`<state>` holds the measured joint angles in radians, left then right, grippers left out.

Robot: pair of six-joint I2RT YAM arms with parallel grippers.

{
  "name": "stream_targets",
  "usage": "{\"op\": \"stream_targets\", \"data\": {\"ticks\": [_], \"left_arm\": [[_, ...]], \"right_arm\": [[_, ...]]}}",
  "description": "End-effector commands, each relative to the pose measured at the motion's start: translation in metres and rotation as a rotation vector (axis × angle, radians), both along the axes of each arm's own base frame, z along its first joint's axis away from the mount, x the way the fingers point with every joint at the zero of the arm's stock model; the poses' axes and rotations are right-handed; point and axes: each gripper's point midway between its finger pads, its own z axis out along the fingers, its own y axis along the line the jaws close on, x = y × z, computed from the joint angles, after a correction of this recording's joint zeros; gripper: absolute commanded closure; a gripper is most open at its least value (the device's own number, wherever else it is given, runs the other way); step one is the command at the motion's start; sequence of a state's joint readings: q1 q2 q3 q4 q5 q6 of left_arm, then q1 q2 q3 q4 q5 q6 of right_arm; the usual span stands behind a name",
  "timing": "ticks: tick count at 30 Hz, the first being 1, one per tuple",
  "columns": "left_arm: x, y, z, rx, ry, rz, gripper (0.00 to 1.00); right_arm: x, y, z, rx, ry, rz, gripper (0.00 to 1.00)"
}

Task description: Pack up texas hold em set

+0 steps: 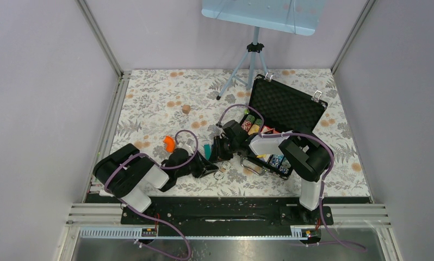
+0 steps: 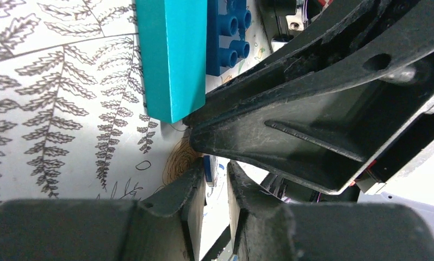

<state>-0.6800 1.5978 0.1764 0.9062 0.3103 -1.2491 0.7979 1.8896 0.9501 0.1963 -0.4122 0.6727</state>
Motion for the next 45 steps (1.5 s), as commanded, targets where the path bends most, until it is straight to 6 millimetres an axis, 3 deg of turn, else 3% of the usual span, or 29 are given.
{"op": "stream_targets", "data": {"ticks": [1,6,10,15,19,24,29,35,41,45], "left_arm": [[0.002,0.004,-0.007,0.054,0.001,0.006,0.79],[0.003,0.006,-0.007,0.076,-0.003,0.008,0.80],[0.003,0.006,-0.006,0.083,-0.009,0.004,0.81],[0.008,0.004,0.002,0.087,-0.031,0.004,0.84],[0.016,0.004,0.011,0.114,-0.065,0.009,0.87],[0.026,0.004,0.031,0.156,-0.127,0.005,0.98],[0.034,0.001,0.067,0.153,-0.219,-0.012,1.00],[0.030,-0.007,0.127,0.049,-0.380,-0.065,1.00],[0.017,-0.018,0.183,-0.112,-0.513,-0.131,1.00],[0.009,-0.022,0.212,-0.203,-0.585,-0.163,1.00]], "right_arm": [[-0.024,-0.028,-0.039,-0.142,0.088,0.002,0.72],[-0.009,-0.034,-0.023,-0.159,0.015,-0.017,0.71],[0.012,-0.043,0.006,-0.167,-0.089,-0.059,0.67],[0.025,-0.065,0.041,-0.207,-0.184,-0.102,0.63],[0.030,-0.079,0.067,-0.210,-0.252,-0.130,0.59],[0.028,-0.093,0.085,-0.191,-0.282,-0.159,0.53],[0.017,-0.100,0.095,-0.145,-0.280,-0.157,0.48],[0.000,-0.089,0.141,0.090,-0.301,-0.123,0.39],[-0.013,-0.081,0.187,0.297,-0.322,-0.074,0.37],[-0.014,-0.082,0.195,0.335,-0.320,-0.078,0.39]]}}
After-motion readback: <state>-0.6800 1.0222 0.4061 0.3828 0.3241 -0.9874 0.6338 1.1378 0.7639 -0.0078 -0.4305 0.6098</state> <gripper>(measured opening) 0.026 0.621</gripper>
